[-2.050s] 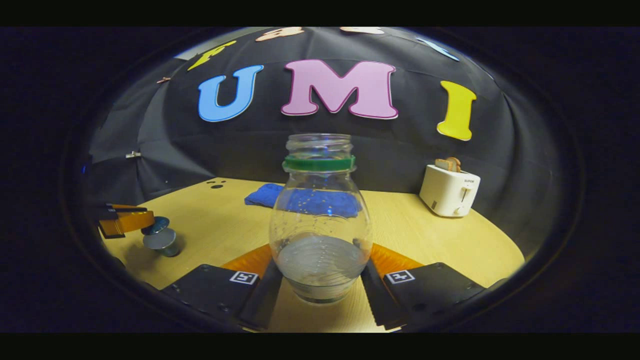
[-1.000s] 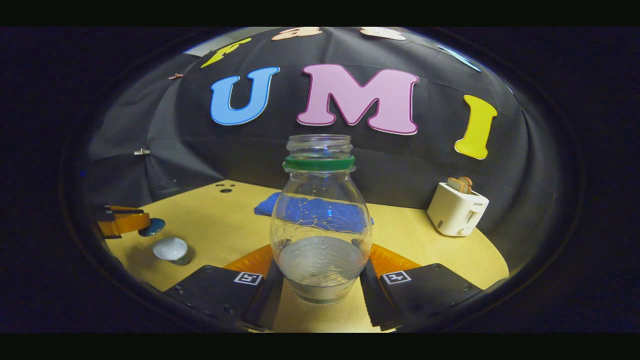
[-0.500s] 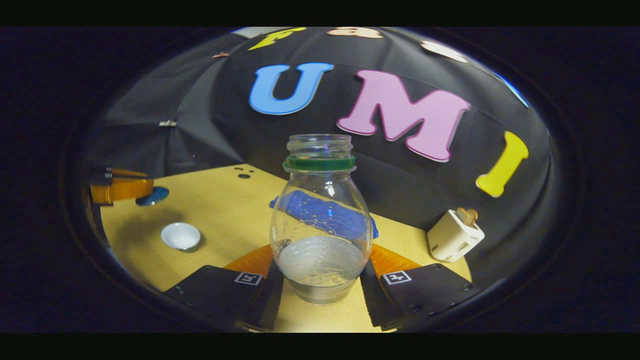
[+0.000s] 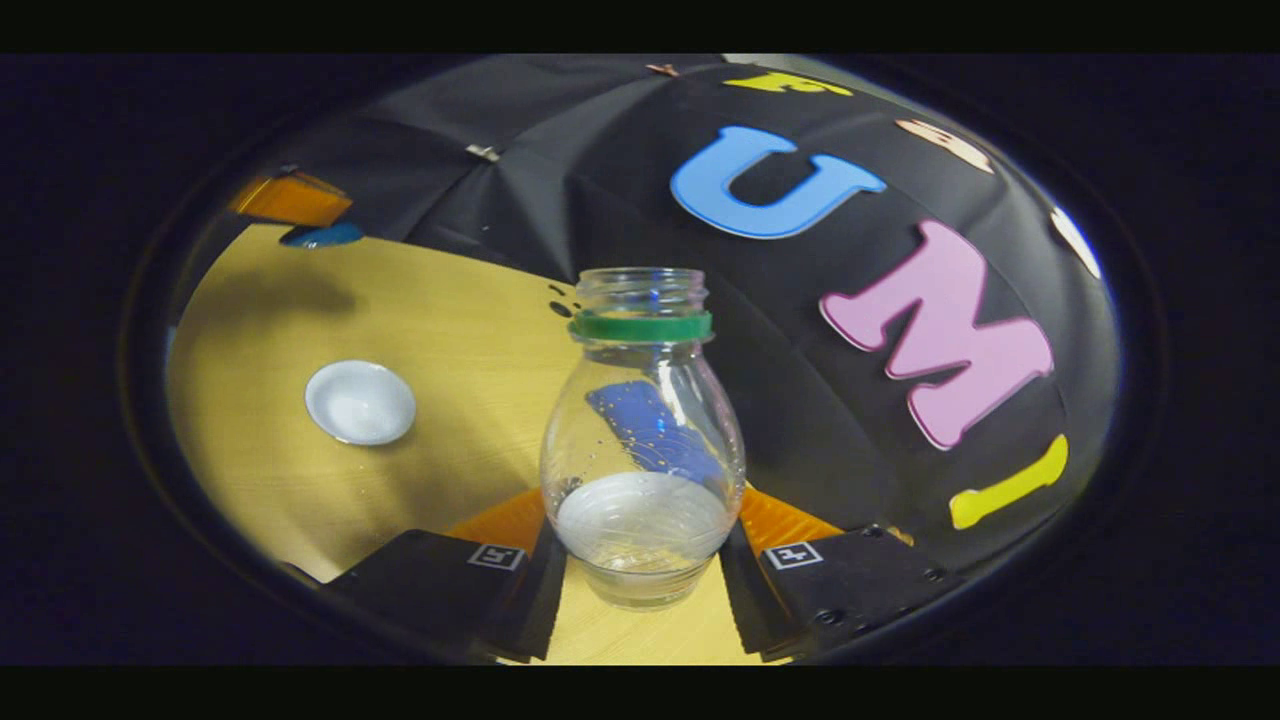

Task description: Open the teacup lid with one hand, grasp the water bottle and pour water into the teacup with the other hand; after pouring, place the water bottle on the coaster and then close the teacup lid.

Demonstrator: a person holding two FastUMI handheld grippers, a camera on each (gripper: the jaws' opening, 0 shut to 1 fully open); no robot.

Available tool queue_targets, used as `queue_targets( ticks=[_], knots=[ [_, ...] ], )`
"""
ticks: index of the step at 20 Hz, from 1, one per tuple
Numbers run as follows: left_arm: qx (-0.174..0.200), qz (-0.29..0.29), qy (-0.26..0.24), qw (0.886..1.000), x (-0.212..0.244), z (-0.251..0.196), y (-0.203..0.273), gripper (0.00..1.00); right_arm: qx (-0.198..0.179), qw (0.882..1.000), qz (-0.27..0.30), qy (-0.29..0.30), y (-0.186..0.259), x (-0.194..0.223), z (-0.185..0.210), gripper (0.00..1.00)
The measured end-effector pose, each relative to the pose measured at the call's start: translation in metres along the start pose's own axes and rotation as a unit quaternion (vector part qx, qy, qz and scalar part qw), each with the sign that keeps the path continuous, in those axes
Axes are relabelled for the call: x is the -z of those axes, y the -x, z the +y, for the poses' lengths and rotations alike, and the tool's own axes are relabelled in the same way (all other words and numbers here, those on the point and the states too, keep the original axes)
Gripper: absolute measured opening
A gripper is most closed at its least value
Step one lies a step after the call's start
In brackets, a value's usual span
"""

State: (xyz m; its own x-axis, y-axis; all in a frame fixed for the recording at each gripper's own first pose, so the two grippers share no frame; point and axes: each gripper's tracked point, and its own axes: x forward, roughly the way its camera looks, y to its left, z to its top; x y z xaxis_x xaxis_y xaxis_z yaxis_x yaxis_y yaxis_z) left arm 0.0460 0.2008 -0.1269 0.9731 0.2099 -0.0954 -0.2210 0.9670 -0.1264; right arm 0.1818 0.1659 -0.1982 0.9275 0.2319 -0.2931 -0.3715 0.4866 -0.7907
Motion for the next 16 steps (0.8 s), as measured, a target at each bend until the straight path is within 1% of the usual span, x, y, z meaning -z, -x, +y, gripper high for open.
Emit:
queue_targets(
  ticks=[1, 2, 3, 4, 5, 6, 7, 8, 9, 10, 11, 12, 13, 14, 15, 16],
  knots=[
    [-0.013, 0.000, -0.014, 1.000, 0.002, 0.011, 0.002, 0.26, -0.001, 1.000, 0.000, 0.024, -0.004, 0.000, 0.006, 0.68],
    [-0.020, -0.005, -0.035, 0.999, 0.003, 0.020, 0.004, 0.26, -0.001, 0.999, 0.000, 0.050, -0.009, 0.001, 0.012, 0.71],
    [-0.023, -0.008, -0.054, 0.998, 0.004, 0.024, 0.006, 0.26, -0.001, 0.997, 0.000, 0.078, -0.013, 0.002, 0.017, 0.71],
    [-0.021, -0.010, -0.061, 0.998, 0.003, 0.027, 0.008, 0.26, -0.001, 0.995, -0.002, 0.102, -0.016, 0.004, 0.024, 0.71],
    [-0.017, -0.010, -0.056, 0.998, 0.004, 0.027, 0.009, 0.22, -0.003, 0.993, -0.003, 0.120, -0.019, 0.006, 0.029, 0.71],
    [-0.010, -0.008, -0.041, 0.999, 0.005, 0.027, 0.010, 0.26, -0.005, 0.991, -0.004, 0.133, -0.023, 0.006, 0.033, 0.71],
    [-0.004, -0.007, -0.030, 1.000, 0.005, 0.027, 0.010, 0.22, -0.005, 0.990, 0.000, 0.143, -0.027, 0.010, 0.037, 0.68],
    [-0.002, -0.006, -0.022, 1.000, 0.006, 0.029, 0.011, 0.26, -0.006, 0.988, 0.008, 0.151, -0.031, 0.014, 0.039, 0.71],
    [0.001, -0.006, -0.018, 1.000, 0.006, 0.030, 0.012, 0.26, -0.006, 0.988, 0.015, 0.154, -0.035, 0.018, 0.041, 0.71],
    [0.003, -0.007, -0.017, 1.000, 0.006, 0.032, 0.013, 0.26, -0.004, 0.987, 0.022, 0.156, -0.037, 0.021, 0.043, 0.71],
    [0.005, -0.008, -0.017, 1.000, 0.004, 0.033, 0.014, 0.26, -0.002, 0.987, 0.027, 0.159, -0.039, 0.022, 0.043, 0.68],
    [0.008, -0.008, -0.017, 1.000, 0.005, 0.033, 0.014, 0.26, 0.000, 0.986, 0.028, 0.163, -0.042, 0.021, 0.044, 0.71],
    [0.011, -0.006, -0.017, 1.000, 0.006, 0.033, 0.015, 0.26, 0.006, 0.985, 0.028, 0.171, -0.042, 0.020, 0.044, 0.71],
    [0.016, -0.003, -0.016, 1.000, 0.008, 0.033, 0.015, 0.26, 0.009, 0.983, 0.029, 0.182, -0.042, 0.022, 0.047, 0.68],
    [0.019, 0.000, -0.015, 1.000, 0.009, 0.033, 0.016, 0.26, 0.012, 0.980, 0.029, 0.194, -0.043, 0.021, 0.050, 0.68],
    [0.022, 0.001, -0.015, 1.000, 0.011, 0.032, 0.016, 0.26, 0.012, 0.978, 0.027, 0.206, -0.045, 0.021, 0.051, 0.71]
  ],
)
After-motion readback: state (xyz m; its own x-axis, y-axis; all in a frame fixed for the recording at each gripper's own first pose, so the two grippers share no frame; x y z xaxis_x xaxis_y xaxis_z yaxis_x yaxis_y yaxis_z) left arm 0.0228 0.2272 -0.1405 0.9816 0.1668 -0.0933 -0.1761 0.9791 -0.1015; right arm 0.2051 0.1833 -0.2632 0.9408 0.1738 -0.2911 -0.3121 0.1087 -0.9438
